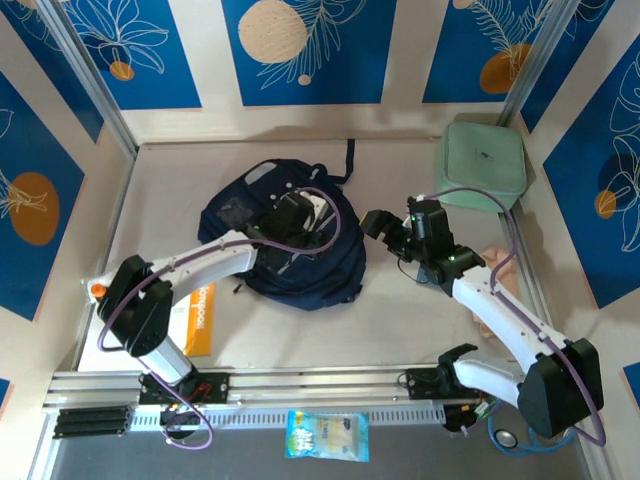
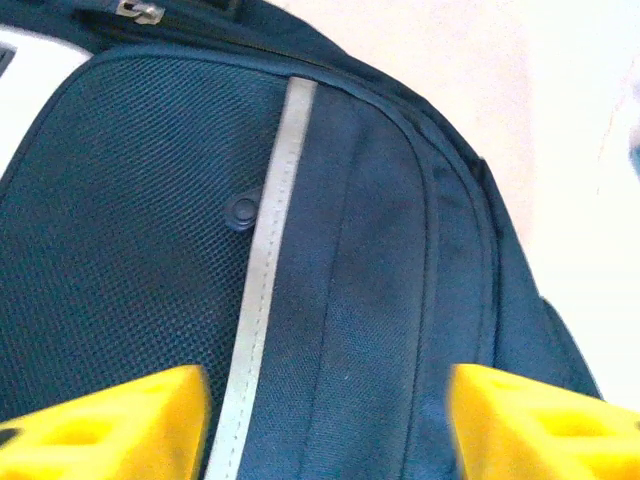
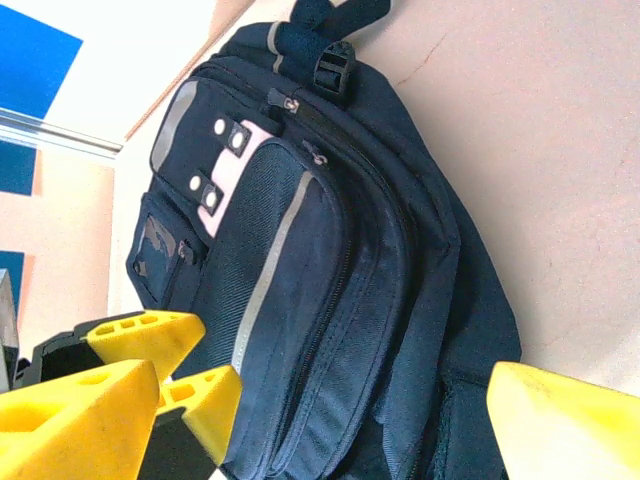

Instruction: Pack the student bag

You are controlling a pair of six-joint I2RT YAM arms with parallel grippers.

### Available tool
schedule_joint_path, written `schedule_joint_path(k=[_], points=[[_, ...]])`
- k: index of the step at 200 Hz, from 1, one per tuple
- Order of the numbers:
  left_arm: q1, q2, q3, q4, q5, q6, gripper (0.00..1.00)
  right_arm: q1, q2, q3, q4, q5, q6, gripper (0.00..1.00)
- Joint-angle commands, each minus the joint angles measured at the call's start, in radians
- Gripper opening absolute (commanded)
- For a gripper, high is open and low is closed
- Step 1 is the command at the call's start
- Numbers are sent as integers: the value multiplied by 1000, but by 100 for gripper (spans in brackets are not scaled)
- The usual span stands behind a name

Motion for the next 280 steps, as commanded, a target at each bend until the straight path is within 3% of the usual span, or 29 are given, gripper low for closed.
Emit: schedule_joint_path(k=[1, 30, 64, 98, 133, 186, 213, 243, 280], points=[[29, -59, -17, 15, -59, -80, 85, -6, 21, 34, -33, -22, -65, 87], [106, -150, -125, 3, -138, -186, 98, -4, 64, 41, 1, -94, -71, 87], [247, -209, -269, 9, -75, -349, 100, 2, 91, 40, 27, -109, -54, 88], [290, -172, -329, 72, -11, -401, 100, 11, 101, 50, 27, -98, -57, 88], [291, -17, -237, 116, 92, -386, 100, 18, 107, 43, 41, -96, -52, 87], [290, 257, 44, 160, 260, -332, 98, 20, 89, 43, 14, -81, -62, 86], [290, 322, 153, 141, 282, -321, 98, 20, 67, 24, -4, -71, -62, 86], [295, 221, 121, 64, 235, -277, 98, 20, 44, 16, -37, -57, -76, 86], [352, -43, -92, -93, 102, -252, 100, 38, 61, 6, -17, -48, -112, 91]])
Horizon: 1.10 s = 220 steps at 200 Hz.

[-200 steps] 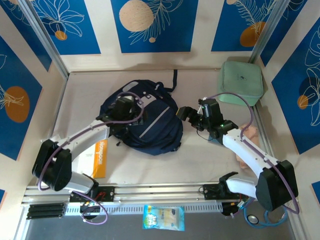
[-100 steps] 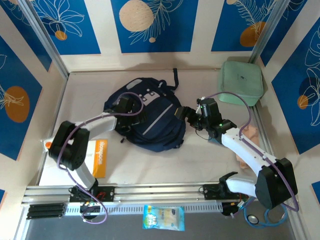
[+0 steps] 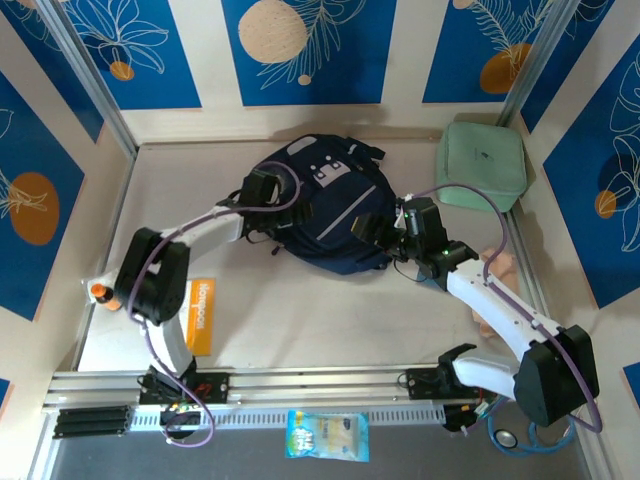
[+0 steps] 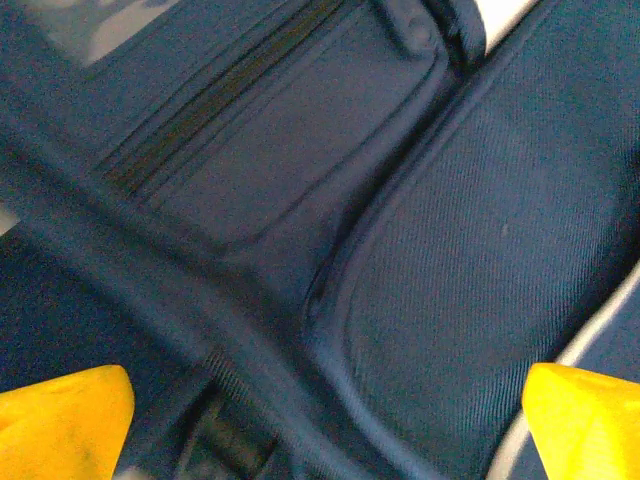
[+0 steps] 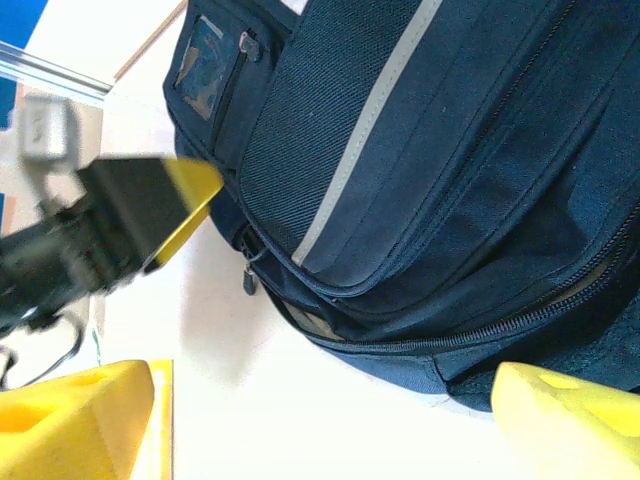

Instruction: Pack the student bag

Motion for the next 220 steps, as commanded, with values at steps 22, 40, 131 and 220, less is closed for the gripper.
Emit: schedule_joint_path(k=[22, 40, 131, 220], points=[[102, -349, -260, -251, -150, 15, 100, 43, 46, 13, 9, 27, -62, 92], [145, -461, -365, -333, -205, -7, 100, 59, 100, 47, 21, 18, -64, 92], [222, -644, -659, -399, -153, -128, 100, 123, 250, 146, 44, -3, -38, 90], [190, -515, -656, -226, 183, -305, 97, 124, 250, 149, 34, -6, -40, 89]])
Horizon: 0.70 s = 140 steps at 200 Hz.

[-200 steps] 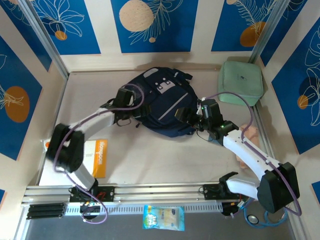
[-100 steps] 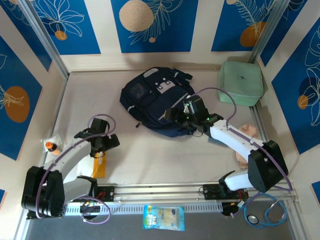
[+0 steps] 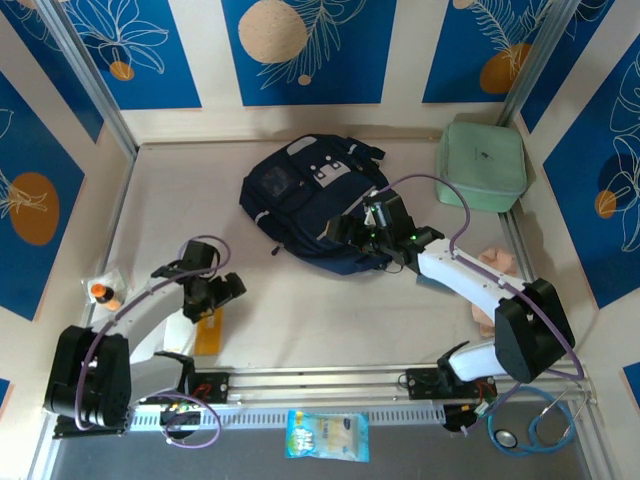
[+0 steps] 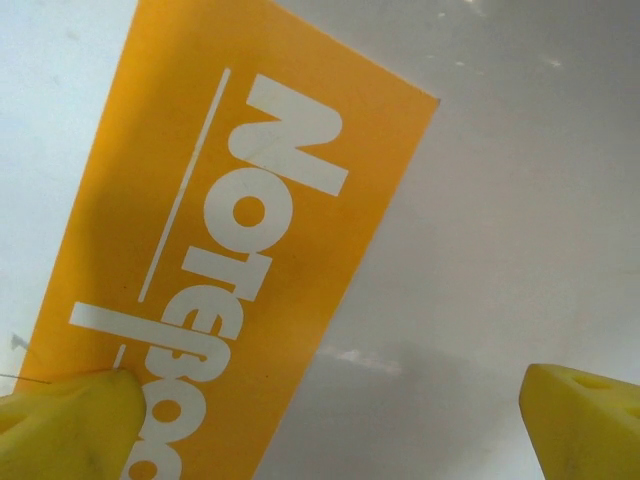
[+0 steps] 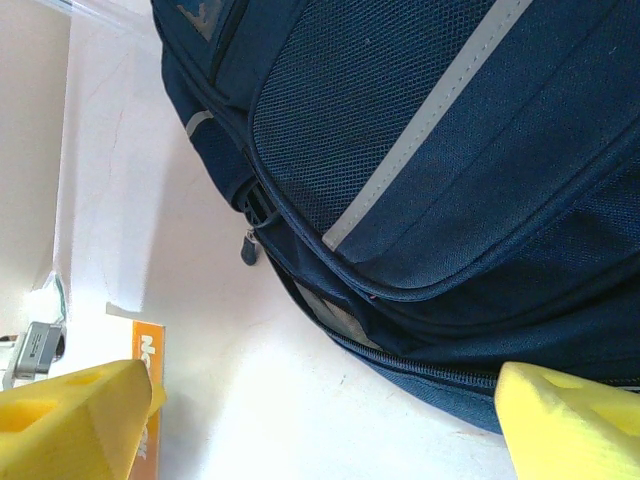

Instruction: Pack the student bag

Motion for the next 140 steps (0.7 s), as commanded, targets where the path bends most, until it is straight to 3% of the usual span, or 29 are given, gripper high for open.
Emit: schedule_joint_path(k=[1, 31, 97, 119, 140], points=[[-26, 54, -16, 129, 209, -119, 97, 5, 9, 26, -4, -16, -2, 89], [-82, 109, 22, 273, 256, -232, 97, 16, 17, 30, -4, -17, 0, 89], [-108, 244, 46, 611, 361, -436, 97, 55, 25, 16, 5, -14, 9, 88], [-102, 234, 96, 576, 365, -364, 97, 80, 51, 32, 1, -27, 20, 87], [-63, 196, 157, 379, 321, -202, 98, 119, 98, 60, 12, -56, 35, 85]])
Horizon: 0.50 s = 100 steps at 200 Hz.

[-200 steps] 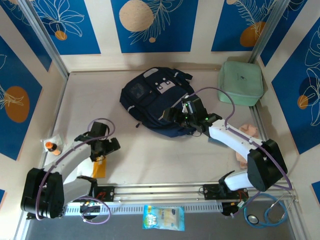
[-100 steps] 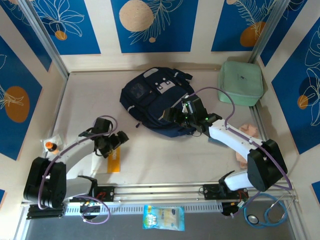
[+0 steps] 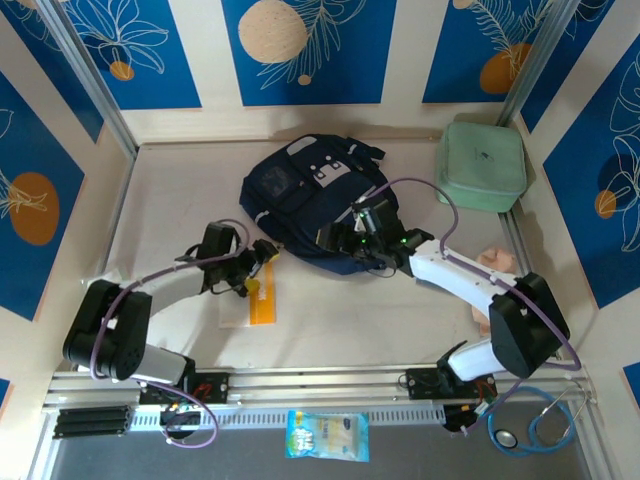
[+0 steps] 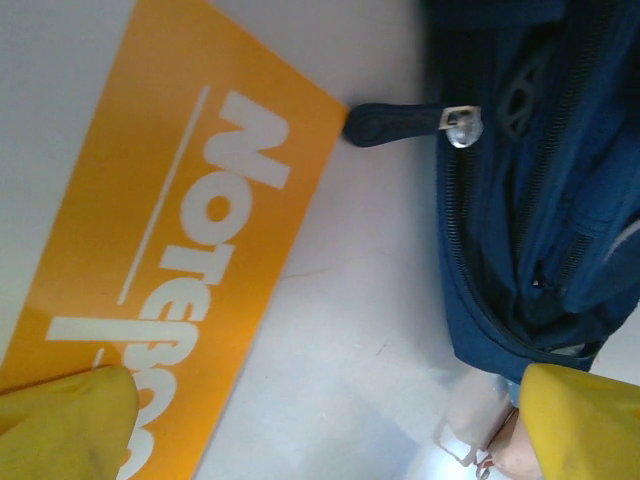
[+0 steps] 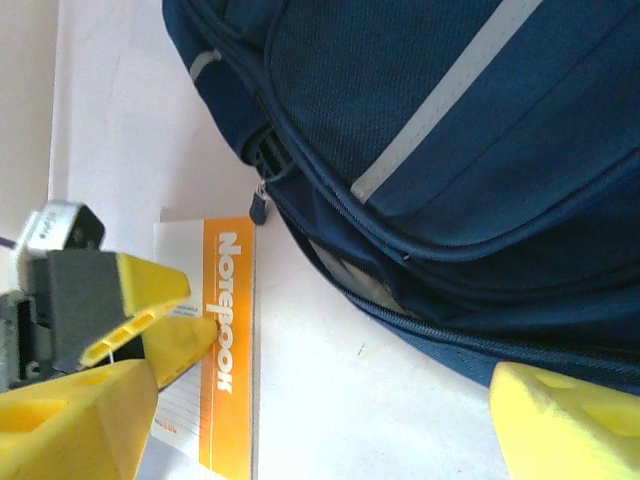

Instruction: Pack the student bag

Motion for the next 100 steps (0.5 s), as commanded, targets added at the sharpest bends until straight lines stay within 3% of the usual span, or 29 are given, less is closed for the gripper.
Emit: schedule_joint_path(k=[1, 26, 51, 64, 100], points=[[33, -40, 78, -128, -3, 150, 98, 42, 53, 54, 12, -50, 20, 85], [102, -105, 127, -311, -43, 323, 98, 111, 147, 124, 7, -76, 17, 83], [161, -151, 160, -513, -192, 502, 95, 178, 273, 238, -23, -94, -5, 77], [198, -160, 147, -574, -239, 540, 92, 202, 344, 310, -49, -114, -9, 71], [248, -176, 76, -579, -226, 570, 78, 242, 523, 490, -102, -200, -14, 55]])
